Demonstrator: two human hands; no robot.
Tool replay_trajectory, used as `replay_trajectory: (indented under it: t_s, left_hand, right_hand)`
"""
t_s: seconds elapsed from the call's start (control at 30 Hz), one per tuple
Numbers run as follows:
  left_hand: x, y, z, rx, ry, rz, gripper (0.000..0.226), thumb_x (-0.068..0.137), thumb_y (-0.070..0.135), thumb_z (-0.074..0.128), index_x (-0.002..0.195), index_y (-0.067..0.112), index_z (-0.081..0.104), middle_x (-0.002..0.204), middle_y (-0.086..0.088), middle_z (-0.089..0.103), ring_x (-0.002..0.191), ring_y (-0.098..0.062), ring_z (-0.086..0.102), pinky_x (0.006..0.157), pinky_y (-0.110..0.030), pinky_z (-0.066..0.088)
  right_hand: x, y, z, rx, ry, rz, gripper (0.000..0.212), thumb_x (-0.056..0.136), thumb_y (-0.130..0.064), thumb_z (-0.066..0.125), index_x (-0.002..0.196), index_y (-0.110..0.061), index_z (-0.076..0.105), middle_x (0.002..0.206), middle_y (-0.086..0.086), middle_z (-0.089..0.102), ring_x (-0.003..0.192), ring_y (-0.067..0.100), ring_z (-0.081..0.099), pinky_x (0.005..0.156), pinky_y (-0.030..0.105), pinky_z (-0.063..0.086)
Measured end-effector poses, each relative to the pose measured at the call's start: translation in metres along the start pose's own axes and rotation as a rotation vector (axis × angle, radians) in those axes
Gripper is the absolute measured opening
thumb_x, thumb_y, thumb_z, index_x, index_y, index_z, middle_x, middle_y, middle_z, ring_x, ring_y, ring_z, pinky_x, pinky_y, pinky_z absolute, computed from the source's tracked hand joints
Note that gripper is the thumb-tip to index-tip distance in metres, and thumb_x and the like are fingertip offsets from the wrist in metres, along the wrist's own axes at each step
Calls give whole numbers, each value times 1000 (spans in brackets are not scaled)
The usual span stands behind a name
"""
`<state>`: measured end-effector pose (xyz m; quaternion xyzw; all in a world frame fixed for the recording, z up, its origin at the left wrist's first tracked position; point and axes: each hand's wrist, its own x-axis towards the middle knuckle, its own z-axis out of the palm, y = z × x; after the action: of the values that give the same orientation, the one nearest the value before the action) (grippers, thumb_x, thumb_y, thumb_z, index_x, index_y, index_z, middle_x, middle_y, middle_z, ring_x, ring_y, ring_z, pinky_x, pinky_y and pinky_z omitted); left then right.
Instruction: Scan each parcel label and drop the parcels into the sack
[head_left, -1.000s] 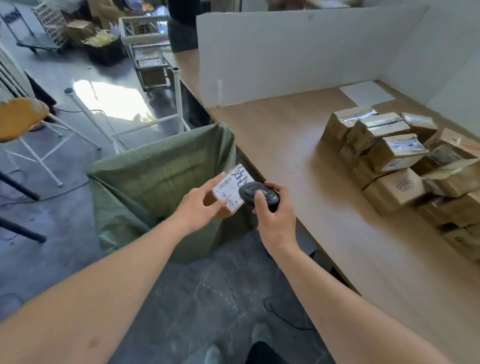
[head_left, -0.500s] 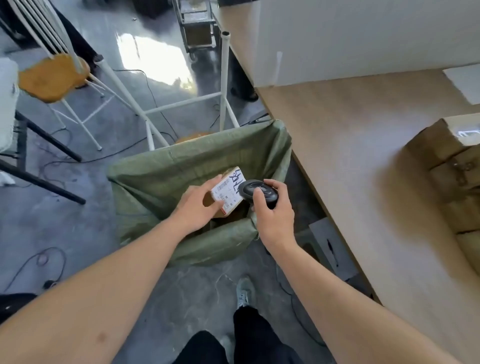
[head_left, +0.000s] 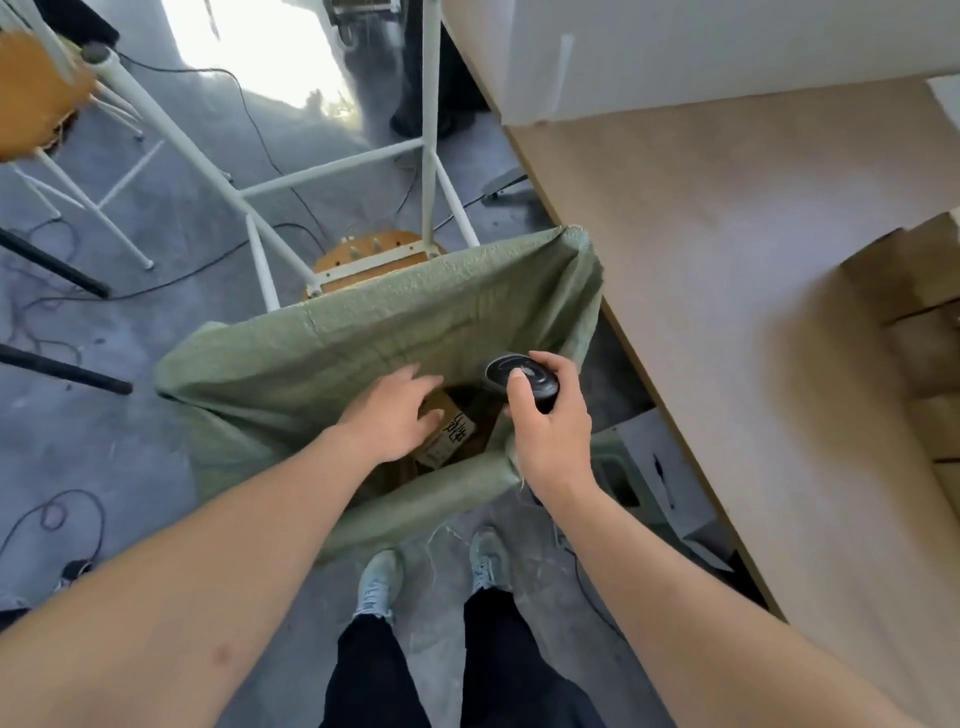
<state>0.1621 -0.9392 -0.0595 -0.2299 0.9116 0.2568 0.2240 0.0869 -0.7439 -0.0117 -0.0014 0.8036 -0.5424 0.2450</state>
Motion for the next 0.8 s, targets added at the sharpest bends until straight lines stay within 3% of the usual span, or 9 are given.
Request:
replay_trajectory:
  t_s: [0.17,0.37,0.6,0.8]
  left_hand:
    - [-8,5,-23,198,-39,141,60,106,47,52,161,26,38,170,-9,30,154,-32,31,123,-47,34]
    - [-28,14,-56,347,-23,287,61,107,48,48,162,27,34,169,-6,30,153,-31,33,122,-48,36]
    - [-61,48,-88,487,23,521,61,107,48,47,163,27,32,171,-7,27,154,-33,30,126,-46,28]
    - [-101,115,-100,553,106,745,62,107,47,48,163,24,35,169,-8,31,152,-32,34,123,-46,30]
  right_hand:
    - [-18,-14,11,25,85,-1,36,86,-65,60,120,-54,59,110,-20,73,101,13,75,98,50,61]
    - [-51,-33,20,69,194,-27,28,94,-58,64,121,-55,58,112,-17,72,101,13,75,96,48,63]
    - [-110,-53,3,110,416,-72,29,103,-44,66,130,-38,58,111,-17,69,98,5,70,90,36,62]
    - [-159,-63,-37,173,597,-83,41,85,-68,61,120,-48,57,110,-15,73,100,19,75,90,54,63]
